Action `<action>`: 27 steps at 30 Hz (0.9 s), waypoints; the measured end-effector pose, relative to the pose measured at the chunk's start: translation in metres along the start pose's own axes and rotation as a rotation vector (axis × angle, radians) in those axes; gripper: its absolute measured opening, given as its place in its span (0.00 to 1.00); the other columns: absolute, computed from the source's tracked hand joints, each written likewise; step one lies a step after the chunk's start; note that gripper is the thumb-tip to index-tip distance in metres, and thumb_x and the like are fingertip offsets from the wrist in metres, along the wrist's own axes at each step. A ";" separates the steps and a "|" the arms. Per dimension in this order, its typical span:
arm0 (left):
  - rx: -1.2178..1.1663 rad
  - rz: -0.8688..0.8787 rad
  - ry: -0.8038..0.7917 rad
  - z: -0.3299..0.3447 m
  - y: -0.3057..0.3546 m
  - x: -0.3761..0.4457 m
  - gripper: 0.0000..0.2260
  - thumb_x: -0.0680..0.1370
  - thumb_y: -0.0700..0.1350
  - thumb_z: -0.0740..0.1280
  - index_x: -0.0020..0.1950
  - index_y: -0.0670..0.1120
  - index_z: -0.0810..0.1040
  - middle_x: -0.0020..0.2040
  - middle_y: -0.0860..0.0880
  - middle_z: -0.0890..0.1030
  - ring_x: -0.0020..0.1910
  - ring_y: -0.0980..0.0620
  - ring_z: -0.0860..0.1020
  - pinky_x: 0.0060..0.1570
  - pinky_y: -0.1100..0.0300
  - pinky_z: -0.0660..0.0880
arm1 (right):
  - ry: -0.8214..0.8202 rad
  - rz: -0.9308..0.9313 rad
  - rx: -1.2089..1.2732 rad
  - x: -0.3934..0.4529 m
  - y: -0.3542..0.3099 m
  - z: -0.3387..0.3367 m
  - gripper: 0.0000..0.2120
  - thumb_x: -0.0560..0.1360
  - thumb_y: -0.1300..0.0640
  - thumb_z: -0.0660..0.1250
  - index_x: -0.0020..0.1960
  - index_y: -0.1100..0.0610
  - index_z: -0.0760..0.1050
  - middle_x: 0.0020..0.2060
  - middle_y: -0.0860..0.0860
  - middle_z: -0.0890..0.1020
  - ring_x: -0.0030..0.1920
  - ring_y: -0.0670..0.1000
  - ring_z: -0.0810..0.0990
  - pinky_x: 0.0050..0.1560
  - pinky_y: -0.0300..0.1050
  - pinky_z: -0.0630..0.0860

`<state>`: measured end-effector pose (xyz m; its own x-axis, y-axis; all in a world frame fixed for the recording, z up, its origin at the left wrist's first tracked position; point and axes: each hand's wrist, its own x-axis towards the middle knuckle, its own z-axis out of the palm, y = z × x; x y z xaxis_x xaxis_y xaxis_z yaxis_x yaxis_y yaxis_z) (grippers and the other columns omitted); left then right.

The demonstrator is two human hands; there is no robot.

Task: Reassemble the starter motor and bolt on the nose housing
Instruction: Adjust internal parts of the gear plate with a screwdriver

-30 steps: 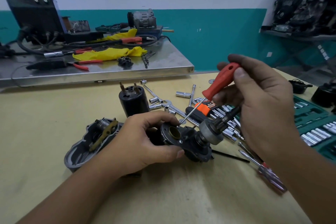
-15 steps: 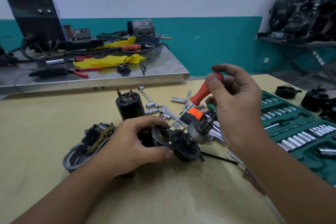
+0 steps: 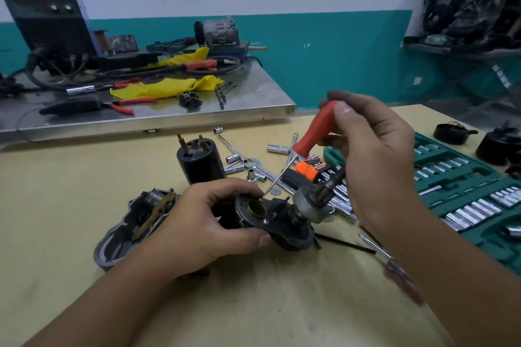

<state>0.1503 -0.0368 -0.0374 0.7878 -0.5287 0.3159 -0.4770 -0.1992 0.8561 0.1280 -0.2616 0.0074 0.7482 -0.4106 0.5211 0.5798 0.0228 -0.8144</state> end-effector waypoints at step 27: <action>-0.065 -0.046 -0.003 0.001 0.004 0.000 0.21 0.62 0.51 0.82 0.53 0.56 0.86 0.51 0.51 0.87 0.50 0.54 0.86 0.50 0.67 0.79 | -0.057 -0.062 -0.024 0.000 -0.008 -0.013 0.06 0.77 0.62 0.72 0.53 0.55 0.81 0.40 0.52 0.87 0.40 0.56 0.86 0.41 0.48 0.83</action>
<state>0.1477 -0.0381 -0.0344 0.8068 -0.5231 0.2747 -0.4144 -0.1695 0.8942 0.1191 -0.2732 0.0102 0.7287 -0.3577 0.5840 0.6182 -0.0233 -0.7857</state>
